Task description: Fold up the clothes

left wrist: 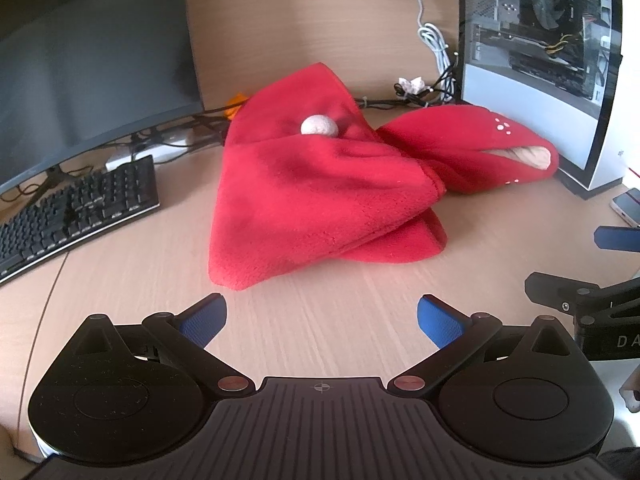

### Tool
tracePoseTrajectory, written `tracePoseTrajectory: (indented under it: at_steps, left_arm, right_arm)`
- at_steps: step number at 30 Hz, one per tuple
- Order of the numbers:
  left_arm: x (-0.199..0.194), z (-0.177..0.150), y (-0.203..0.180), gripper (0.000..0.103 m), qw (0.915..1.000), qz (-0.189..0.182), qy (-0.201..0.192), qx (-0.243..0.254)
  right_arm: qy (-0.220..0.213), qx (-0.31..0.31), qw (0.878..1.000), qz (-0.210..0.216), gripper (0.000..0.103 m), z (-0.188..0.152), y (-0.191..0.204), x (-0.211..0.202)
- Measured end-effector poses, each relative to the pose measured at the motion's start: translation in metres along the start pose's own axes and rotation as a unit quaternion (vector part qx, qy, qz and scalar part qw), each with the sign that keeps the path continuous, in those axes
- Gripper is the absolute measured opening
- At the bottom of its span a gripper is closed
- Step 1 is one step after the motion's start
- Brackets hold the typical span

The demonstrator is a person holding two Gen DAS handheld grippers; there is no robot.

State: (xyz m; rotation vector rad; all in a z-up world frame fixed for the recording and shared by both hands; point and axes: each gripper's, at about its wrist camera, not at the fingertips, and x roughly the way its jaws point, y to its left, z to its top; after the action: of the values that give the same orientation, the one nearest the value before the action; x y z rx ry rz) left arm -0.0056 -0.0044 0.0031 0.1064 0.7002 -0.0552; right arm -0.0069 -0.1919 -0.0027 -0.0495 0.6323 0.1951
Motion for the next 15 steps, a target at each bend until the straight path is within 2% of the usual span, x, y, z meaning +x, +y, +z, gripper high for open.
tracePoseTrajectory:
  at_steps: [15]
  left_arm:
    - [0.0088,0.0012,-0.0006,0.103,0.9999,-0.003,0.013,0.0]
  right_arm:
    - [0.009,0.002,1.0,-0.005,0.103,-0.0001,-0.0028,0.0048]
